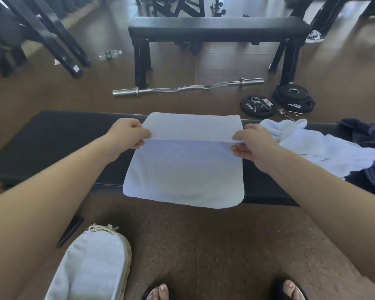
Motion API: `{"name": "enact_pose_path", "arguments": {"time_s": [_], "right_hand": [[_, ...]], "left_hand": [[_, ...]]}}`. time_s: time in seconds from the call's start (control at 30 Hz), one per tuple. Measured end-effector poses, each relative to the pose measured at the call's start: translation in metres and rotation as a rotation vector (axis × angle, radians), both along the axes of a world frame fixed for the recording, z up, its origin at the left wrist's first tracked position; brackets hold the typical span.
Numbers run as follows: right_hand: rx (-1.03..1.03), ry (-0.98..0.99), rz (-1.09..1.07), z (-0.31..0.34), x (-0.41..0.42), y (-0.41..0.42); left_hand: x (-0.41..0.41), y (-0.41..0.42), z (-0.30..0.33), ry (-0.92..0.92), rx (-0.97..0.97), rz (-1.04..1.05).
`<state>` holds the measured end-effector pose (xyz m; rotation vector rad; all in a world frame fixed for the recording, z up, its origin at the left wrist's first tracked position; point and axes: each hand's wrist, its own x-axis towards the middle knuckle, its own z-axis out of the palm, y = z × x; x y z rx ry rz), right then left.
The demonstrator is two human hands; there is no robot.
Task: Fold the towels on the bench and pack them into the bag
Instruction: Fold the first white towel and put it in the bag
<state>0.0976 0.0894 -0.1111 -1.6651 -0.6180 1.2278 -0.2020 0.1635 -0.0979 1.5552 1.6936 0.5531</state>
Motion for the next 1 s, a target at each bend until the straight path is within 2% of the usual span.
{"name": "enact_pose_path", "arguments": {"time_s": [0.1, 0.17, 0.3, 0.4, 0.47, 0.63, 0.7, 0.8, 0.9, 1.0], "right_hand": [[-0.008, 0.041, -0.027, 0.002, 0.002, -0.016], [-0.03, 0.056, 0.015, -0.002, 0.0, -0.03], [-0.128, 0.019, 0.148, -0.01, -0.011, -0.054], [-0.145, 0.024, 0.131, -0.007, -0.015, -0.054], [-0.147, 0.04, 0.151, -0.006, -0.016, -0.053], [-0.112, 0.155, 0.107, 0.001, -0.014, -0.06], [-0.101, 0.228, 0.089, 0.006, -0.008, -0.063], [-0.119, 0.219, 0.12, 0.007, -0.004, -0.069], [-0.163, 0.1, 0.172, 0.003, -0.009, -0.08], [-0.208, -0.046, 0.219, 0.0, -0.011, -0.09]], "left_hand": [[-0.017, -0.012, 0.012, -0.215, -0.157, 0.03], [-0.028, -0.022, 0.012, -0.268, -0.22, 0.002], [-0.031, -0.044, -0.006, -0.133, -0.257, 0.031], [-0.02, -0.051, -0.013, -0.05, -0.2, 0.098], [-0.018, -0.05, -0.012, -0.049, -0.231, 0.092], [-0.027, -0.057, -0.002, -0.385, -0.34, 0.127], [-0.033, -0.059, 0.003, -0.466, -0.364, 0.083], [-0.043, -0.064, 0.004, -0.354, -0.392, 0.046], [-0.046, -0.074, 0.004, -0.152, -0.425, -0.033], [-0.047, -0.083, 0.002, -0.064, -0.44, -0.032]]}}
